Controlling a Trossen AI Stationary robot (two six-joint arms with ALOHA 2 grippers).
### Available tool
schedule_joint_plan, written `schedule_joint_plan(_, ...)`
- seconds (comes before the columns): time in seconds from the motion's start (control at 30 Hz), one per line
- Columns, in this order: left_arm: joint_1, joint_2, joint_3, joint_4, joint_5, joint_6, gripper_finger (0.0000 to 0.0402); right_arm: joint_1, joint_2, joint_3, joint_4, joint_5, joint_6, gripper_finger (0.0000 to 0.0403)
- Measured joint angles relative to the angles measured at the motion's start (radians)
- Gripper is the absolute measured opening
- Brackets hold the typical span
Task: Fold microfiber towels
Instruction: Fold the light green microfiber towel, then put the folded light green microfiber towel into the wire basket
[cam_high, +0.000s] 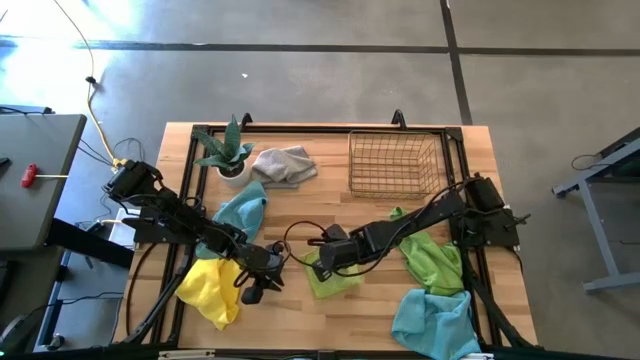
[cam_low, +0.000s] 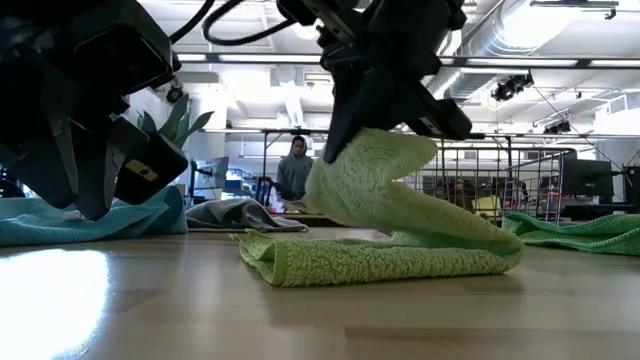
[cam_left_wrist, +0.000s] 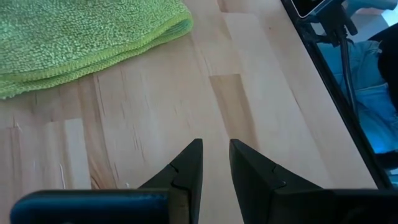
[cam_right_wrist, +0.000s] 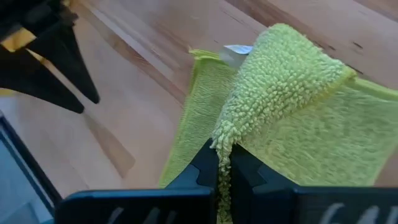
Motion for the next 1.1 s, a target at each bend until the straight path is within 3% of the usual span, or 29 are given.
schedule_joint_plan(0.2,0.000,0.000,0.000,-0.001,-0.014,0.000,0.0071,0.000,0.003,-0.008,0.007,0.017,-0.021,0.0004)
schedule_joint_plan(0.4,0.000,0.000,0.000,-0.004,-0.014,0.008,0.0071,0.003,0.003,-0.009,0.018,0.006,-0.037,0.0031)
schedule_joint_plan(0.77,0.000,0.000,0.000,-0.003,-0.014,0.008,0.0071,0.003,0.003,-0.009,0.046,-0.083,-0.134,0.0142)
schedule_joint_plan(0.93,0.000,0.000,0.000,-0.003,-0.015,0.007,0.0071,-0.015,-0.010,-0.010,0.037,-0.162,-0.196,0.0172)
schedule_joint_plan(1.1,-0.001,0.001,0.000,0.010,-0.131,-0.012,0.0071,-0.017,-0.039,-0.009,-0.001,-0.186,-0.351,0.0172)
